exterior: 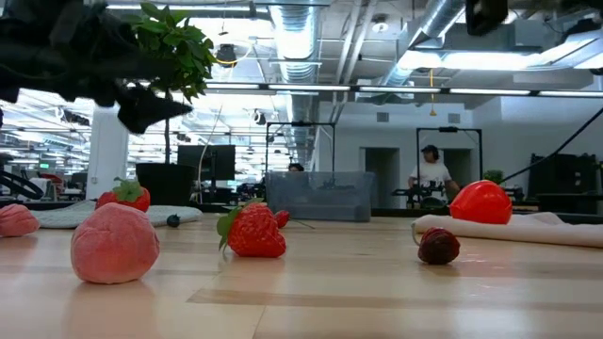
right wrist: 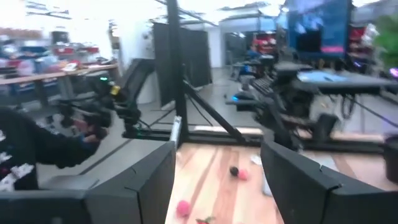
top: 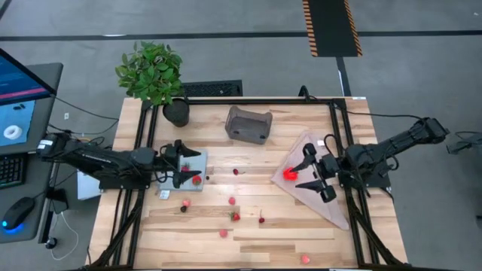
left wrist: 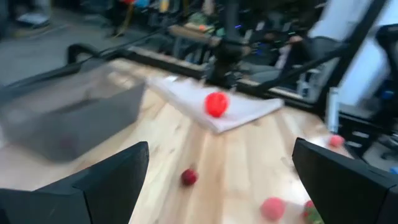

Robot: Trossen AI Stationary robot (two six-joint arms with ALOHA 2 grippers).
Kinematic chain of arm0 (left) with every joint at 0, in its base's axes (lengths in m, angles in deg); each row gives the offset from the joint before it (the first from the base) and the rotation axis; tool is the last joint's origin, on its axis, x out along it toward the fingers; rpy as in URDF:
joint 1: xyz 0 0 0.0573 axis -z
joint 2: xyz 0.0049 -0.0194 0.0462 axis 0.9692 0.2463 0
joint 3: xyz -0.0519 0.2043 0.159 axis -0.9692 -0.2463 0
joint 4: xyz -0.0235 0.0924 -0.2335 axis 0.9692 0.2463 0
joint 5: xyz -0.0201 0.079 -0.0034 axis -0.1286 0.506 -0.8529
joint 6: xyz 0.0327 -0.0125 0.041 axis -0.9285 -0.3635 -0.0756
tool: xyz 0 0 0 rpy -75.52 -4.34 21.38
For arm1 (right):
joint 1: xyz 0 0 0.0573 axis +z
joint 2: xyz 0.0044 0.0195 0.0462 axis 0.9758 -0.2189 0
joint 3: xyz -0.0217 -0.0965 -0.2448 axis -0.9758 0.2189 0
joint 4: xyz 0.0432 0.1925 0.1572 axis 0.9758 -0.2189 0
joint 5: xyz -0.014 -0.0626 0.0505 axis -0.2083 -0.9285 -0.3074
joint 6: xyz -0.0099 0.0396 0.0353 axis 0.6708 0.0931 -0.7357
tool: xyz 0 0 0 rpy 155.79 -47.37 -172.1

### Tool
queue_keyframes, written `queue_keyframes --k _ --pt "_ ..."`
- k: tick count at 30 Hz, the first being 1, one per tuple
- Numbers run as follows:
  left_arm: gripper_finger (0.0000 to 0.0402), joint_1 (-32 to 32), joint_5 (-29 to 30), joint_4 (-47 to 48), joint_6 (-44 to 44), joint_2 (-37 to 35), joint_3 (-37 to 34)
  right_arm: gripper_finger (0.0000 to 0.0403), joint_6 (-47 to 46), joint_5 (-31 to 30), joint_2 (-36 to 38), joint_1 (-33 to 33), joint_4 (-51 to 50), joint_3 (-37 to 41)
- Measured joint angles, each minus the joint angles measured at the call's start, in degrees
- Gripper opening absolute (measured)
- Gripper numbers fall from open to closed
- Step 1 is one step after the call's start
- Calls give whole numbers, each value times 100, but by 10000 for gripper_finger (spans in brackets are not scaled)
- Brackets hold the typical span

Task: Pick and placing Produce into tupperware
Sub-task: Put the red cherry into the black bin

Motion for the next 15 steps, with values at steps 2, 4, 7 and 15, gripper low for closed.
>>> queue_keyframes --k 2,4,7,15 --pt "385 59 -85 -231 -130 315 142 260 -60 -74 116 -3 14 208" --pt "385 95 -81 -198 -258 620 306 260 -144 -98 261 -5 88 456" --pt "385 106 -60 -159 -411 1107 545 260 -227 -100 551 -7 162 794" --pt "385 107 96 415 -558 2233 1153 260 -1106 -388 1151 -188 -477 1284"
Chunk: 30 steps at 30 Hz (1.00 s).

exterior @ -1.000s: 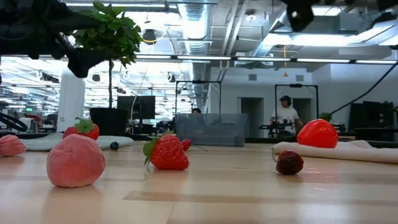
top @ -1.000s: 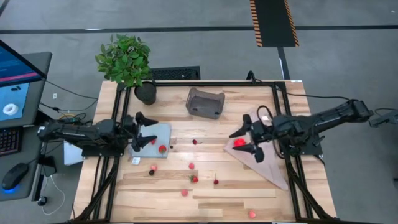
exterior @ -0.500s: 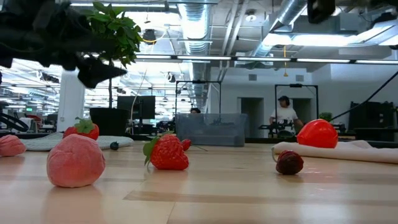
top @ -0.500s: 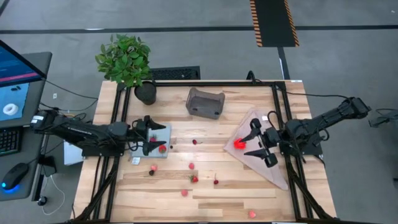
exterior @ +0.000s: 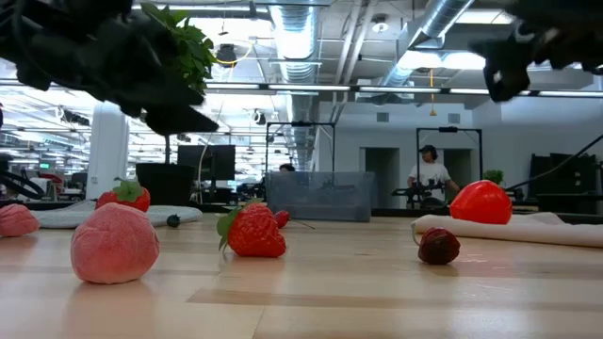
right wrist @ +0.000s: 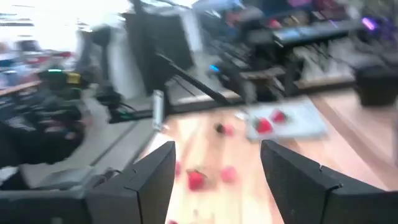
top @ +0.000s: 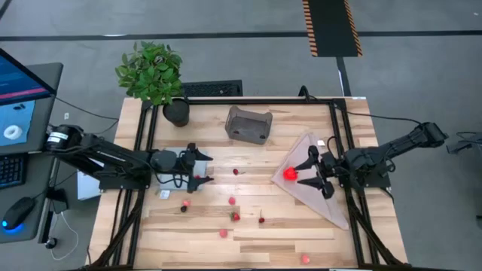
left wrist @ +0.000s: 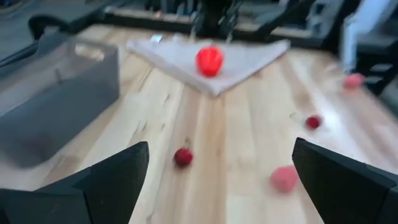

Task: Pick and placing Produce into tupperware
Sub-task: Put the red cherry into the black bin

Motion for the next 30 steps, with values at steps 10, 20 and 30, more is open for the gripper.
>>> queue_keyframes --k 10,20,30 --pt "385 -206 282 593 -156 1654 1189 260 -203 -14 14 -329 -433 0" --pt "384 -366 138 593 -439 3133 1954 260 -115 -12 12 -153 -456 -2" --pt "384 -617 -349 744 -606 3644 2347 260 -106 -10 12 42 -446 -4"
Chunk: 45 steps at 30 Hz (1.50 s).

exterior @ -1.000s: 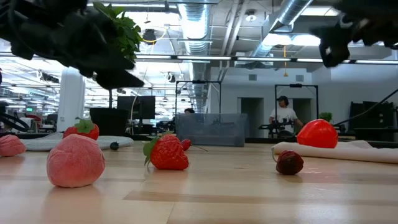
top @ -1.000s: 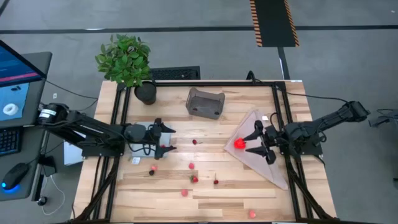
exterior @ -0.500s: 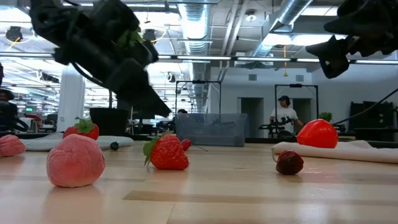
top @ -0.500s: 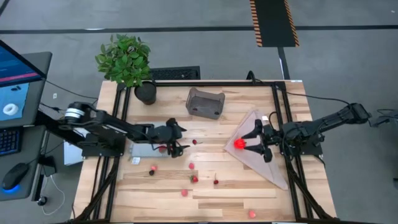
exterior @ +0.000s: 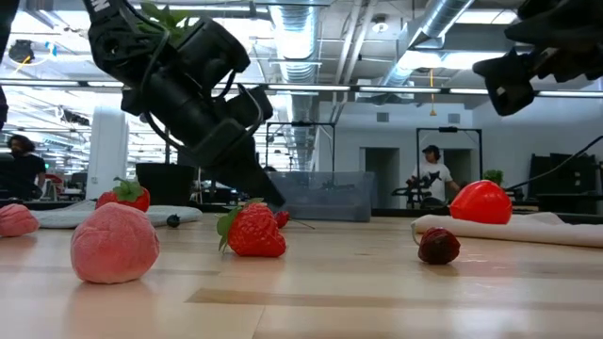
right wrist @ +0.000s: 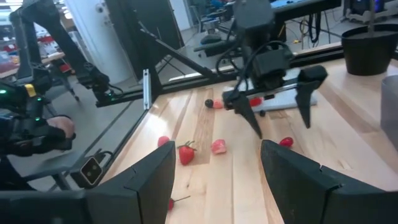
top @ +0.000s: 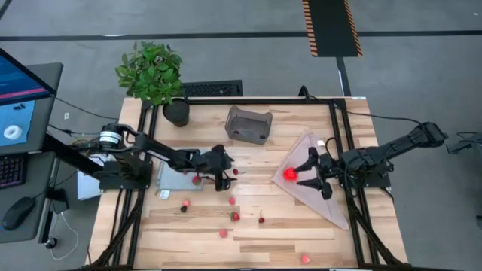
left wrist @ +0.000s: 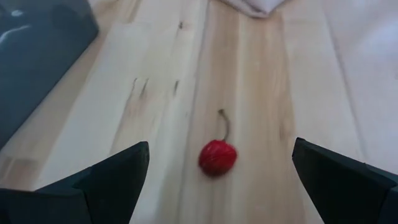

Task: Pick and placing Produce into tupperware
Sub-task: Put the red cherry into the black bin

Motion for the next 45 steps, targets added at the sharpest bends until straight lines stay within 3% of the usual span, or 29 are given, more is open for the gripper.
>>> queue_keyframes --k 25,45 --pt "380 -243 -188 -197 -42 422 4 260 9 -18 -120 18 44 -4" --pt "249 -241 -297 -362 57 658 190 260 46 -42 -120 16 38 -4"
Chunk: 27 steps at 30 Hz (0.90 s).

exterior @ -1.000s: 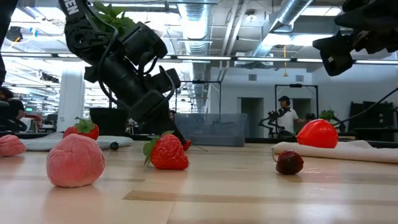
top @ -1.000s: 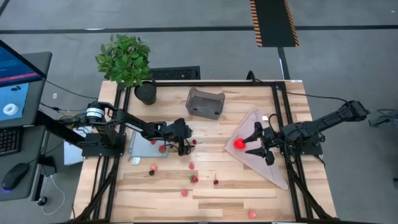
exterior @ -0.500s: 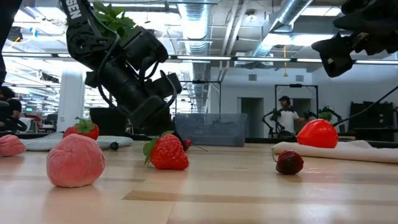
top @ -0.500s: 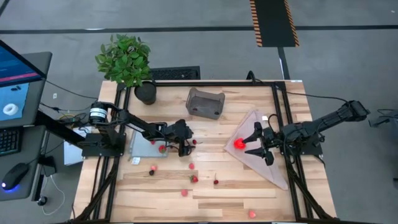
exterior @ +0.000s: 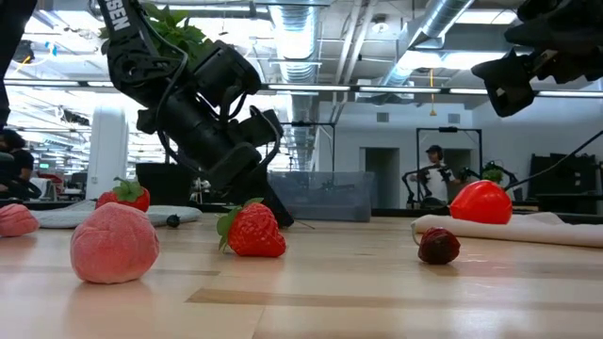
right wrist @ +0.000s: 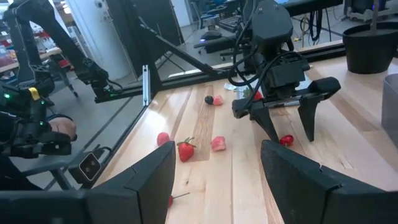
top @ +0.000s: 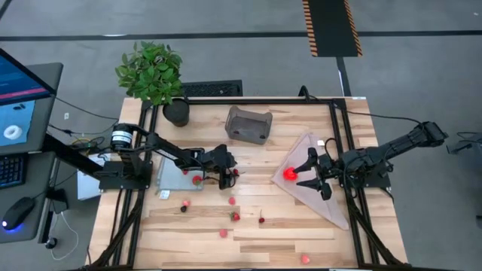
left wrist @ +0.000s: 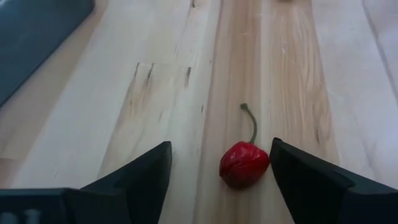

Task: Pick and placing Produce into tupperware
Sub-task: Put the red cherry into the black bin

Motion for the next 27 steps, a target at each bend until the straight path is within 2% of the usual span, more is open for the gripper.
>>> queue_keyframes --k 19,23,27 --pt "93 9 -3 68 27 -7 -2 260 1 -1 -2 0 -3 -1" --pt "75 9 2 -59 -25 -7 -4 260 4 0 -1 0 -3 0" --pt "74 7 2 -280 -61 -4 -4 260 4 -1 -37 0 -18 0"
